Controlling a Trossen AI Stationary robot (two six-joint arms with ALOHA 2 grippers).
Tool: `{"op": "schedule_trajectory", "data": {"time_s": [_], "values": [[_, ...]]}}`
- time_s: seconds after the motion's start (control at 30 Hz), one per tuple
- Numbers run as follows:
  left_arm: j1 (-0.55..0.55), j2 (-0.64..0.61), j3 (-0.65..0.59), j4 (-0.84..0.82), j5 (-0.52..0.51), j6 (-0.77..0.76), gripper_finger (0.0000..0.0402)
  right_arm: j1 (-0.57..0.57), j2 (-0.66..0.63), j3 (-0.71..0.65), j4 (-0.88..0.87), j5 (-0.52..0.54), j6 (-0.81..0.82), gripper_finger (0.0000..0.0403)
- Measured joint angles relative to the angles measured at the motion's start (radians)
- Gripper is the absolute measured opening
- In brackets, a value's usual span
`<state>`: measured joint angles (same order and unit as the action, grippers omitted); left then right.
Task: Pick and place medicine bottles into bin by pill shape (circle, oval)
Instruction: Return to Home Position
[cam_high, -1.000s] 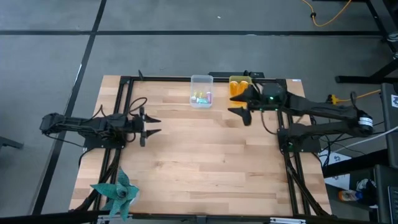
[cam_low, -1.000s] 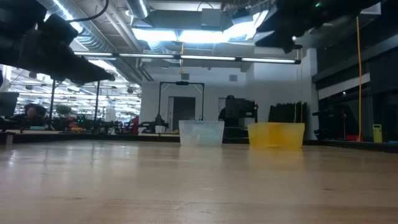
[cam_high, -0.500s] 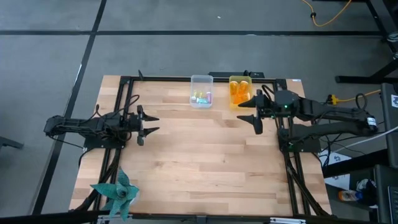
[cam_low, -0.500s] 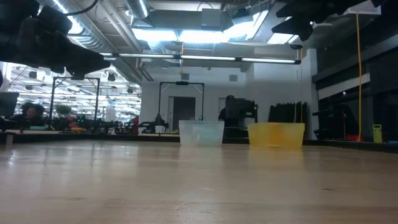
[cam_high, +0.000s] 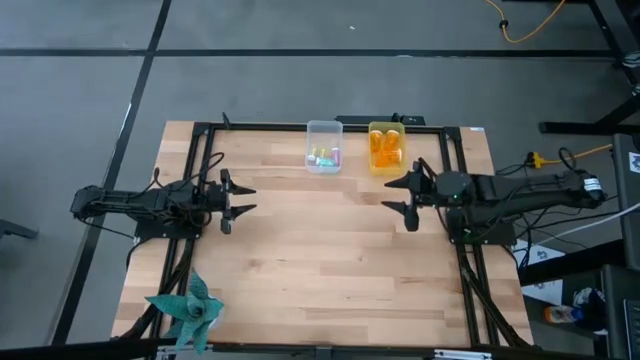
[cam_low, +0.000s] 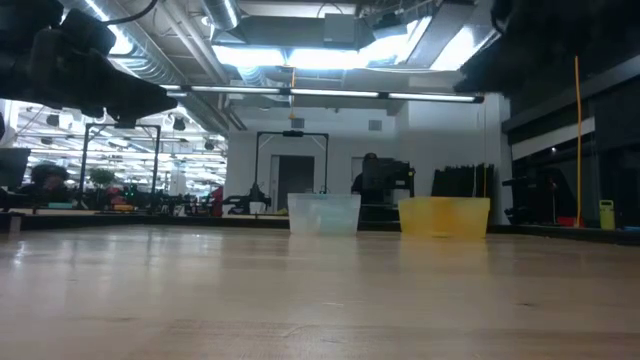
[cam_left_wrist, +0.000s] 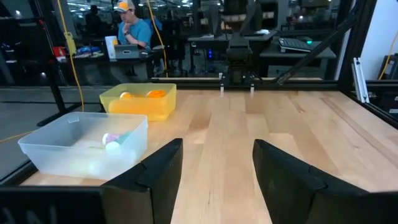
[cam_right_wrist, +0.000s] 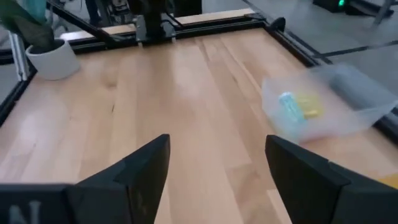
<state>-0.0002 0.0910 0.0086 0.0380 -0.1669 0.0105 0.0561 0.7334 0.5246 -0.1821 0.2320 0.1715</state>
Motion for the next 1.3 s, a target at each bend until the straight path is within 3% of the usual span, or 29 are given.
{"op": "schedule_trajectory", "data": {"time_s": [0.23, 0.4, 0.53, 0.73, 1.3], "values": [[0.0, 0.0, 0.0, 0.0, 0.0, 0.0, 0.019, 0.007, -0.177, -0.158, 0.052, -0.024, 0.061, 0.0265], [0.0, 0.0, 0.0, 0.0, 0.0, 0.0, 0.019, 0.007, -0.392, -0.211, 0.063, -0.084, -0.016, 0.0265], [0.0, 0.0, 0.0, 0.0, 0.0, 0.0, 0.019, 0.007, -0.543, -0.324, 0.173, -0.085, -0.073, 0.0265], [0.0, 0.0, 0.0, 0.0, 0.0, 0.0, 0.019, 0.007, -0.699, -0.461, 0.257, -0.111, -0.1, 0.0265], [0.0, 0.0, 0.0, 0.0, -0.003, 0.001, 0.019, 0.007, -0.731, -0.518, 0.226, -0.14, -0.197, 0.0265]]}}
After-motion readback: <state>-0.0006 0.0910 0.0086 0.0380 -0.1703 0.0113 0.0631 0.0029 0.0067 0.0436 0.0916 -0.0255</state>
